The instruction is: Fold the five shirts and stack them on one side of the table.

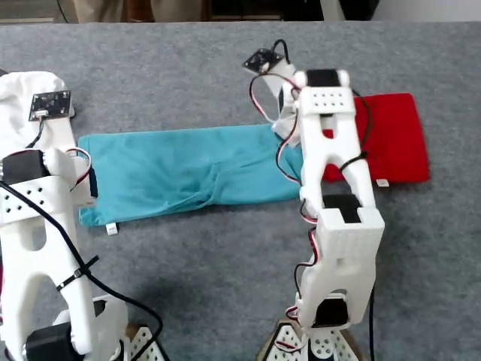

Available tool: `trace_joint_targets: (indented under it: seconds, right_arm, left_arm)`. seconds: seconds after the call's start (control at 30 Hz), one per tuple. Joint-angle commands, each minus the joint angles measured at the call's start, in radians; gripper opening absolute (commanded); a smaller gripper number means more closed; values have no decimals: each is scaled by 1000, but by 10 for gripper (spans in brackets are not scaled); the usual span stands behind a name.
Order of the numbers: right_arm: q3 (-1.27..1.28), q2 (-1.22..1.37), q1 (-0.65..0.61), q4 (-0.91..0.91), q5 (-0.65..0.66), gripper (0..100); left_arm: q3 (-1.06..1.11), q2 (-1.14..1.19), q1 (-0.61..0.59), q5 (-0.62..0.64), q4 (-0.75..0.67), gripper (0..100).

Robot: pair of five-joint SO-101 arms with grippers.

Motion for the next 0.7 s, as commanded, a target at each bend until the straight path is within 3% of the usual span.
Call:
trace_joint_targets:
  seconds: [0.0, 0.13, 0.4, 0.67]
  right_arm:
    - [-214, -28, 7, 216, 0, 2]
    - [-262, -176, 10, 278, 0, 2]
    - [165, -581, -73, 226, 41, 2]
    - [711, -923, -70, -21, 178, 2]
  left_arm:
    - [-46, -21, -55, 3, -51, 43]
    - [-57, 31, -107, 110, -94, 212]
    - [-290, 410, -83, 129, -101, 210]
    - [-508, 771, -77, 115, -103, 210]
